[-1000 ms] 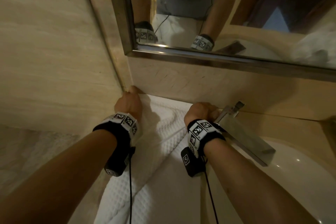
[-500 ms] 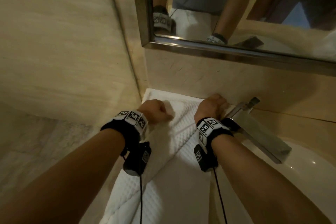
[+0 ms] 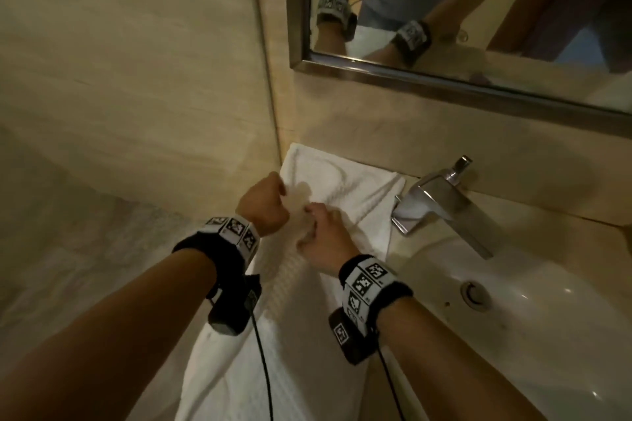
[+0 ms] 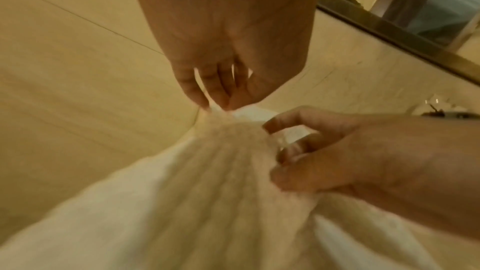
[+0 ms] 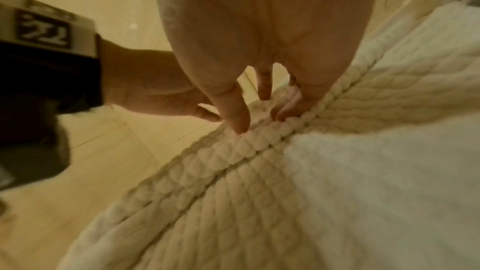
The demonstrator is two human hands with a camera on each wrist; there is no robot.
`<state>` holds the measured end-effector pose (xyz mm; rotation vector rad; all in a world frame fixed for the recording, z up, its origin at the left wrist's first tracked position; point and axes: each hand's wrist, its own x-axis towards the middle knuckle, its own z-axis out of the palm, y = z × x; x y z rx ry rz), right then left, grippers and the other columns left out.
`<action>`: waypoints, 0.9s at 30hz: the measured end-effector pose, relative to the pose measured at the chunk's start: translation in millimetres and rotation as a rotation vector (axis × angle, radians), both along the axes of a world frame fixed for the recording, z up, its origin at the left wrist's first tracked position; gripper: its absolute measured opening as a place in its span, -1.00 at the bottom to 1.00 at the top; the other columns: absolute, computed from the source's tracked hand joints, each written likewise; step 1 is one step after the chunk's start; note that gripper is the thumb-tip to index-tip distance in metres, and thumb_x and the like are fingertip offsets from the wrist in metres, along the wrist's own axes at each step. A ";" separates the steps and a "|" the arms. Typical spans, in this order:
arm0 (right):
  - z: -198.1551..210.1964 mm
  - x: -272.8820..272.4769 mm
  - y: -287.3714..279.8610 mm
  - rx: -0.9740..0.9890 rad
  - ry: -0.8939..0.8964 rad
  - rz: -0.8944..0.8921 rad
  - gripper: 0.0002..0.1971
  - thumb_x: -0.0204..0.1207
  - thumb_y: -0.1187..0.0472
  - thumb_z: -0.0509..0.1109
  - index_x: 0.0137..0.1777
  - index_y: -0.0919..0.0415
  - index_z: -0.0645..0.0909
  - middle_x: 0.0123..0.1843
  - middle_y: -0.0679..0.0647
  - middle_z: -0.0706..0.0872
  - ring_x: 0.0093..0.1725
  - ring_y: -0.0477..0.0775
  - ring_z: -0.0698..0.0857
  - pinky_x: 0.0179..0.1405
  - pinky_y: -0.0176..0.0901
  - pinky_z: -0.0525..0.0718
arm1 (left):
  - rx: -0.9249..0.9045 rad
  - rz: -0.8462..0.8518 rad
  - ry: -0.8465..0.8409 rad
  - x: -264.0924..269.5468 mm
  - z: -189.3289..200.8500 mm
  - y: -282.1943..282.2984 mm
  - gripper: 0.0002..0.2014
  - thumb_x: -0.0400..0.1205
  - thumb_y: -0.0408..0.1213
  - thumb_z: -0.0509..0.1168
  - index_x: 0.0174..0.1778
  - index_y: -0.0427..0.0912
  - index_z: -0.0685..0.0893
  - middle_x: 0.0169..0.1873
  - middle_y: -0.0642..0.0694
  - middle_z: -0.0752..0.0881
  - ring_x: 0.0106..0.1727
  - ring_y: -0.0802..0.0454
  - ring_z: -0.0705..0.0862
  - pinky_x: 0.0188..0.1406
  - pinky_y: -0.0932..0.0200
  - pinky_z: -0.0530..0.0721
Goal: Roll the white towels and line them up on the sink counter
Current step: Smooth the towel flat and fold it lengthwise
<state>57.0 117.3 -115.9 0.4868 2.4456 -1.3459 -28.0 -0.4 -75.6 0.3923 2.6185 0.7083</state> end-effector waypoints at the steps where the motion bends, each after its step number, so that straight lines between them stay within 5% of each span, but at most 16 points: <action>1: -1.7 2.2 -0.5 -0.004 0.007 -0.009 -0.34 0.44 0.24 0.45 0.50 -0.03 0.28 0.39 0.14 0.28 0.29 0.17 0.52 0.34 -0.10 0.54 | -0.022 0.024 -0.007 6.7 -2.3 -10.7 -0.77 0.51 -0.40 0.27 0.06 -0.21 0.46 -0.05 -0.21 0.62 0.05 -0.21 0.62 -0.10 0.11 0.48; 6: -9.2 5.2 -6.1 0.044 0.019 -0.013 -0.22 0.43 0.17 0.53 0.55 -0.07 0.17 0.45 0.17 0.19 0.42 0.24 0.43 0.47 0.03 0.47 | -0.187 -0.020 -0.232 39.8 -13.6 -51.1 -0.73 0.45 -0.41 0.33 -0.03 -0.23 0.38 -0.03 -0.21 0.51 -0.06 -0.15 0.54 -0.20 0.05 0.49; 9: -9.0 9.7 -12.3 0.153 0.067 0.024 -0.25 0.52 0.23 0.45 0.61 -0.03 0.11 0.48 0.20 0.18 0.47 0.24 0.36 0.50 -0.07 0.37 | -0.338 -0.093 -0.275 49.0 -8.5 -57.6 -0.52 0.41 -0.39 0.38 0.21 -0.25 0.39 0.16 -0.25 0.53 0.06 -0.20 0.57 -0.11 0.03 0.57; 12: -8.8 13.9 -19.7 0.237 0.082 0.036 -0.30 0.60 0.28 0.35 0.64 0.00 0.09 0.52 0.22 0.16 0.49 0.22 0.33 0.47 -0.13 0.35 | -0.577 -0.215 -0.332 55.8 -5.2 -65.2 -0.23 0.47 -0.20 0.40 0.58 -0.24 0.22 0.45 -0.24 0.45 0.39 -0.21 0.50 0.17 0.04 0.58; 15: -9.1 18.8 -26.3 0.335 0.084 0.070 -0.35 0.64 0.30 0.28 0.66 0.04 0.09 0.54 0.21 0.16 0.53 0.22 0.29 0.52 -0.08 0.34 | -0.690 -0.338 -0.298 66.4 -6.2 -72.6 -0.30 0.52 -0.03 0.34 0.59 -0.12 0.35 0.52 -0.17 0.43 0.50 -0.16 0.43 0.45 0.00 0.47; 19: -14.1 30.1 -36.5 0.465 0.104 0.096 -0.33 0.63 0.40 0.20 0.69 0.13 0.05 0.61 0.21 0.13 0.60 0.20 0.21 0.56 -0.11 0.27 | -0.710 -0.405 -0.097 81.9 0.5 -83.6 -0.46 0.53 0.00 0.37 0.38 -0.20 0.58 0.26 -0.20 0.64 0.28 -0.18 0.63 0.23 0.02 0.63; 22: -15.6 37.7 -46.6 0.468 0.095 0.065 -0.35 0.65 0.43 0.08 0.70 0.15 0.00 0.70 0.19 0.00 0.67 0.18 0.10 0.64 -0.12 0.12 | -0.662 -0.369 0.097 98.2 9.1 -92.9 -0.58 0.58 -0.07 0.31 0.29 -0.21 0.58 0.16 -0.22 0.66 0.17 -0.22 0.68 0.00 0.03 0.63; 27: -10.5 56.9 -56.1 0.451 0.030 0.008 -0.31 0.61 0.44 0.15 0.70 0.21 -0.02 0.73 0.14 -0.08 0.69 0.14 0.09 0.62 -0.13 0.21 | -0.540 -0.264 0.023 123.2 20.3 -99.2 -0.41 0.50 0.06 0.44 0.29 -0.31 0.59 0.20 -0.27 0.67 0.21 -0.24 0.66 -0.03 0.07 0.58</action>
